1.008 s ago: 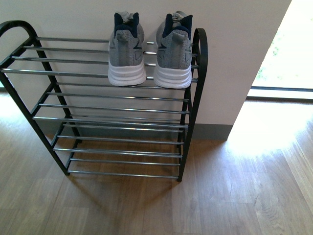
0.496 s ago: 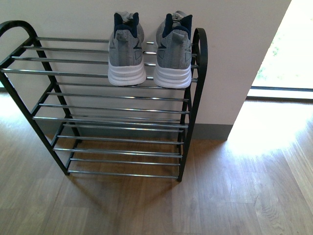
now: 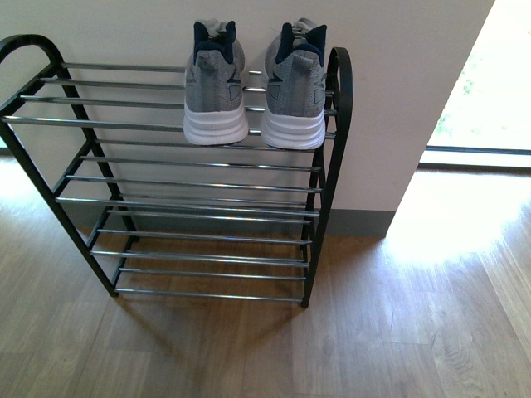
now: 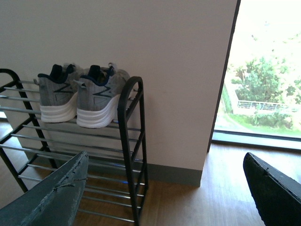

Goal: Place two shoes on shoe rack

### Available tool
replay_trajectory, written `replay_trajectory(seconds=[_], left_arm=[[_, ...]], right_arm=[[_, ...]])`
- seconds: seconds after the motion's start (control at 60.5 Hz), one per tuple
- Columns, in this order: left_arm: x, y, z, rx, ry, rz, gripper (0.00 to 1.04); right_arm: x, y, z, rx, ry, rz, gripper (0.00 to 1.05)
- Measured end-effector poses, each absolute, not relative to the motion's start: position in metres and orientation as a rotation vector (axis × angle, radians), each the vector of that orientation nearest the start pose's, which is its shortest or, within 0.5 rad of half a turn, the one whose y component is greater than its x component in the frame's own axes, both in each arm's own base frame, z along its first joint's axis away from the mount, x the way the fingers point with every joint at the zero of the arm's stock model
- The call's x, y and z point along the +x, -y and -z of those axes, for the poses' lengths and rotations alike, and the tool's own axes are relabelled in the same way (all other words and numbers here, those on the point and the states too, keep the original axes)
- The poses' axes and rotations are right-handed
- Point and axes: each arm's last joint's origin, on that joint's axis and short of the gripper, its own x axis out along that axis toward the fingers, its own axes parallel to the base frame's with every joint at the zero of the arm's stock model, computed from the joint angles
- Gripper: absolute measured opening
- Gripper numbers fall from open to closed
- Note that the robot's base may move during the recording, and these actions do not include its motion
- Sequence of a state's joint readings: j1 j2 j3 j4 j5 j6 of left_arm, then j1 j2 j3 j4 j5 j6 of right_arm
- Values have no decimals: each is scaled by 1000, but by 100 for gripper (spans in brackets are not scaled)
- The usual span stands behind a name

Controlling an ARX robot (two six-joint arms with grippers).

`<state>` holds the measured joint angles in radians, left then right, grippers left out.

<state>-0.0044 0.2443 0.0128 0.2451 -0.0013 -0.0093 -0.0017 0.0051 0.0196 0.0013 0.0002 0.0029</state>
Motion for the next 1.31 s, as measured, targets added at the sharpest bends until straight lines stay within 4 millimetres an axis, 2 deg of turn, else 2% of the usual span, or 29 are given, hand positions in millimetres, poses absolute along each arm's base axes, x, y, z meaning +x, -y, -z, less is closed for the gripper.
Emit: replay_trajectory(seconds=[0.248,0.347,0.628,0.744,0.876,0.909,1.008,1.09,1.305], left_arm=[[108,0,-170,-9,14,3,1],[98,0,-167,-9,0,4,1],[98,0,-167,-9,-4,3,1],[98,0,-167,-9,-4,3,26],[98,0,-167,-9,-3,3,49],[98,0,-167,-9,-3,3,59],[98,0,-167,-8,-3,3,76],[98,0,-167,-8,-3,3,96],[98,0,-167,-7,-3,3,95]], right_arm=[[97,0,-170,3,16,2,96],[97,0,-170,3,16,2,96],[97,0,-170,3,16,2,96],[97,0,-170,3,16,2,96],[97,0,-170,3,16,2,96],[97,0,-170,3,16,2,96],[97,0,-170,3,16,2,96],[97,0,-170,3,16,2,96],[97,0,-170,3,16,2,96]])
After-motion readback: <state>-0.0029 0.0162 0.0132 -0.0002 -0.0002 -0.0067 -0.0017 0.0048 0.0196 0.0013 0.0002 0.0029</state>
